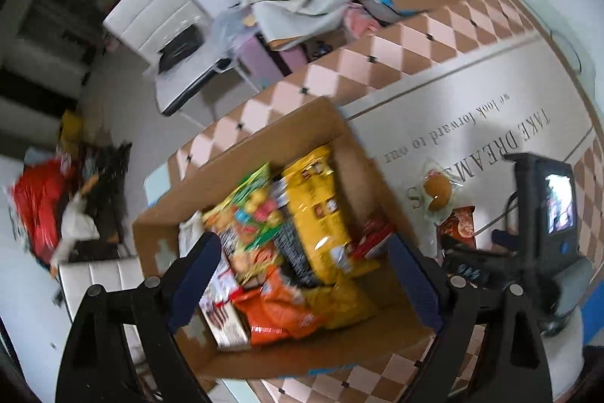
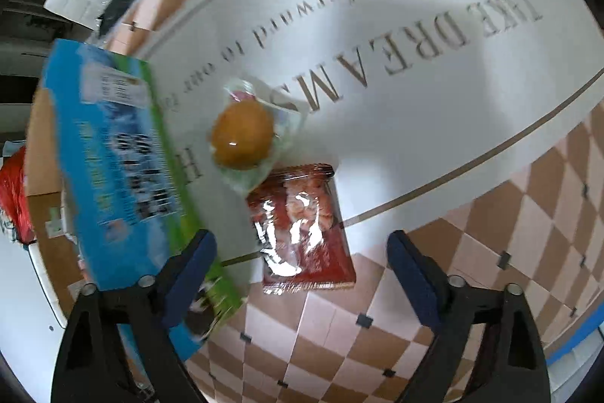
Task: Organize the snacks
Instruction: 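Grasp the round bun packet with left tool while right tool grasps the brown pastry packet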
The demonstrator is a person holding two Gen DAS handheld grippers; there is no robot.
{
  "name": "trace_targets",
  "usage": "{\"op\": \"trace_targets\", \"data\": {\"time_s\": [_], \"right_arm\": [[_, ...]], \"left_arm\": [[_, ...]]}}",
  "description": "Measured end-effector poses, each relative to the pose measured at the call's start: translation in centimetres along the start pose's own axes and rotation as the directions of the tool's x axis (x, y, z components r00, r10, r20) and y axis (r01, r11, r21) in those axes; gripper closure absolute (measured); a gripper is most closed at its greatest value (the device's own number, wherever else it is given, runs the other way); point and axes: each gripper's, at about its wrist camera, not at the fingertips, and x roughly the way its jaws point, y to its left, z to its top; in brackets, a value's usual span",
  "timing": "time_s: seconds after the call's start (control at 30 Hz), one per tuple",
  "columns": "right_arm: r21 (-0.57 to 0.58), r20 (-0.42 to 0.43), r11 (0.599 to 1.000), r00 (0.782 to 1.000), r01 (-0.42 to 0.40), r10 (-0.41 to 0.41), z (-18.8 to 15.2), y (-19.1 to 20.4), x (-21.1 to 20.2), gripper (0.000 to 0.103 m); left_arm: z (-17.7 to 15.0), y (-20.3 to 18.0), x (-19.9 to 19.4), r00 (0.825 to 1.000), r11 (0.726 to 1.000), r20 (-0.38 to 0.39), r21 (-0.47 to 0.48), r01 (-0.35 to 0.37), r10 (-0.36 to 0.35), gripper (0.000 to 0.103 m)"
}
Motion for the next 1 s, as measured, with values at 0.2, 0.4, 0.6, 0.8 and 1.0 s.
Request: {"op": "trace_targets", "data": {"time_s": [0.2,0.4,0.6,0.8,1.0], "right_arm": [[-0.039,-0.009,0.998,0.999,0.050,-0.051,-0.1,0.9,2.0,0.024],[-0.087,0.016,0.990,0.994,0.113,-0.112,-0.2,0.2,1.3,0.048],[0.003,0.019,0.988,0.988,0.155,-0.155,1.1,-5.6,-0.6,0.048],[0.042,0.004,0.984,0.985,0.171,-0.171,1.7,-9.4,-1.6,0.048],[0.063,-0.018,0.987,0.989,0.146,-0.145,1.4,-10.6,-1.6,0.048]], "left_arm": [[2.7,-3.0,1.4,1.000,0.996,-0.025,0.084,-0.003,0.005,0.012],[4.7,-5.4,2.3,0.998,0.991,-0.056,0.127,0.044,-0.037,0.012],[5.8,-9.6,5.6,0.975,0.970,-0.177,0.177,0.165,-0.134,0.012],[5.6,-14.5,10.6,0.936,0.935,-0.330,0.277,0.222,-0.124,0.012],[4.8,-16.8,15.4,0.889,0.927,-0.447,0.283,0.246,-0.099,0.012]]}}
